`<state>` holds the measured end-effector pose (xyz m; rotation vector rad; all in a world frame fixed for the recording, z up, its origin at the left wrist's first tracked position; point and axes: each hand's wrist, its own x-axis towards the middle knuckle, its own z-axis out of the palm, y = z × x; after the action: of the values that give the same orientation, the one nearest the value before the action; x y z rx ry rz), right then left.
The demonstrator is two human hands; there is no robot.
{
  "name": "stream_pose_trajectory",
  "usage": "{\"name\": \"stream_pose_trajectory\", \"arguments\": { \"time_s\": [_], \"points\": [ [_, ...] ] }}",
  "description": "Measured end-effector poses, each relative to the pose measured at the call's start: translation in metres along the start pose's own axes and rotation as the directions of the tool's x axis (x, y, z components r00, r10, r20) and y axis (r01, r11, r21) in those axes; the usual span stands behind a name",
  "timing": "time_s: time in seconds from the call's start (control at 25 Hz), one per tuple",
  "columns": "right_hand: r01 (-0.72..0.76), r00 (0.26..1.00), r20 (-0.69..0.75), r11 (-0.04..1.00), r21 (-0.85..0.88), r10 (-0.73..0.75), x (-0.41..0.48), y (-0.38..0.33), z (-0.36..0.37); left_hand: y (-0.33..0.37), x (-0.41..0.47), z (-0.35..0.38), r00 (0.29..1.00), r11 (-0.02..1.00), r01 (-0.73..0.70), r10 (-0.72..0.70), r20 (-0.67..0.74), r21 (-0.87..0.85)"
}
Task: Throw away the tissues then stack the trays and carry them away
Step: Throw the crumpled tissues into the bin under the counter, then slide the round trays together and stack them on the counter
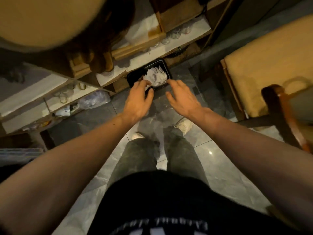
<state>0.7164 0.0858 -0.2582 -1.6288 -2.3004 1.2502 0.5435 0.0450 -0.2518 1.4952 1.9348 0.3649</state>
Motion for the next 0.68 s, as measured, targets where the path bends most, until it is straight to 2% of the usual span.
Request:
{"name": "stream_pose_trajectory", "arguments": {
  "time_s": [0.28, 0.52, 0.68],
  "points": [
    [0.100, 0.989, -0.109, 0.995, -0.026, -0.103, -0.068, -0.109, -0.028, 0.011, -0.099, -0.083, 0.996, 0.997, -0.057, 0.053, -0.077, -0.055],
    [0.185, 0.964, -0.192, 0.983, -0.006, -0.183, -0.092, -0.197, -0.017, -0.007, -0.154, -0.161, 0.950, 0.982, -0.112, 0.062, -0.305, -0.149],
    [0.202, 0.939, -0.281, 0.979, -0.017, -0.198, -0.087, -0.236, -0.020, -0.014, -0.162, -0.199, 0.912, 0.979, -0.111, 0.032, -0.408, -0.172]
  ]
}}
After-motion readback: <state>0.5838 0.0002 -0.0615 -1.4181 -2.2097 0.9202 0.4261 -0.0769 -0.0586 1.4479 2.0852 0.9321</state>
